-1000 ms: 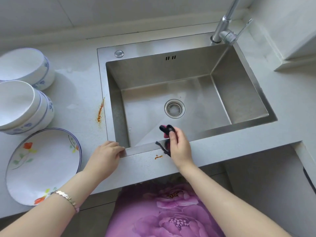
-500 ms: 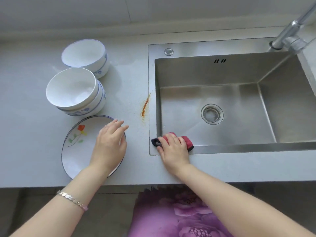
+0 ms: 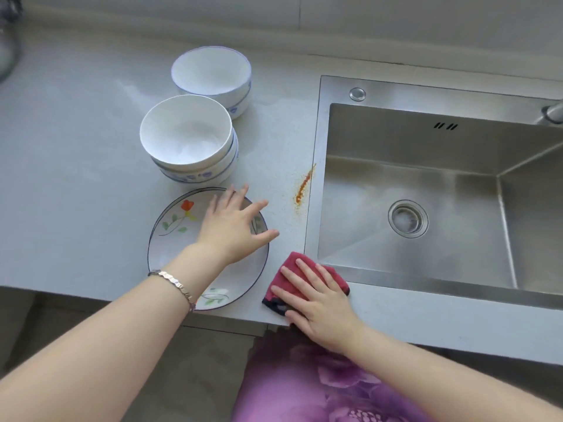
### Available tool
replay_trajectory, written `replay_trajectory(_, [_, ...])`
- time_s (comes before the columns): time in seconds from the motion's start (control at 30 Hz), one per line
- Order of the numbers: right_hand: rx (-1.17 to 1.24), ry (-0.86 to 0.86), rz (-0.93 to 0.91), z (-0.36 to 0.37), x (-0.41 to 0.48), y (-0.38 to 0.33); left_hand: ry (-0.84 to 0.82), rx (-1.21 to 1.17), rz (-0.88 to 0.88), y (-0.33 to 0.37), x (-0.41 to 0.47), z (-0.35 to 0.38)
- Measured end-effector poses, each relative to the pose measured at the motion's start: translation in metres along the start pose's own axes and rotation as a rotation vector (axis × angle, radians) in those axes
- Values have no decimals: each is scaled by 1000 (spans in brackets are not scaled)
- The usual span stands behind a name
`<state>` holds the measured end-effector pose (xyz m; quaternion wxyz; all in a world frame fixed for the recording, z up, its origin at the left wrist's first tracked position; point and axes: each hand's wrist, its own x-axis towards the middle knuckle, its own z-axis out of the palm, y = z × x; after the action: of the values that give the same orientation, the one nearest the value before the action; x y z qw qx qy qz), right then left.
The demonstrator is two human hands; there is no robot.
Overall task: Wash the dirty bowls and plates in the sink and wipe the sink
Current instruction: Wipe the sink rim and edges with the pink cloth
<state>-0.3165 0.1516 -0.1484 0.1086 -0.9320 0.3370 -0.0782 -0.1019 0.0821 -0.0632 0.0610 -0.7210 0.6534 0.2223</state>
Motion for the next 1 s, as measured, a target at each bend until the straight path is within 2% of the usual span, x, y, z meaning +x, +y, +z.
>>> replay_trajectory(0.2, [-31, -17, 20, -1, 80, 49, 15, 22, -27, 0, 4, 1])
replay_trajectory(0.23, [-40, 21, 73, -7, 96, 59, 12, 14, -27, -1, 3, 1])
replay_trajectory(0.33, [-4, -22, 350, -27, 139, 86, 16, -1, -39, -1, 4, 0])
replay_trajectory(0.37, [12, 15, 376, -28, 144, 87, 35, -4, -49, -2, 6, -1])
replay_trajectory(0.4, [13, 60, 321, -26, 143, 84, 61, -12, -61, -3, 9, -1])
replay_trajectory(0.5, [11, 82, -91, -11, 123, 65, 104, -39, -98, -5, 12, -1])
replay_trajectory(0.57, [53, 64, -186, -6, 128, 62, 104, -43, -112, -3, 14, 1])
replay_trajectory(0.63, [23, 43, -126, -4, 154, 69, 120, -27, -107, 0, 15, 0])
replay_trajectory(0.8, [32, -147, 108, -15, 213, 86, 68, 24, -126, 5, 17, -7])
replay_trajectory(1.0, [78, -45, 495, -37, 216, 169, 27, 45, -119, 15, 21, -21])
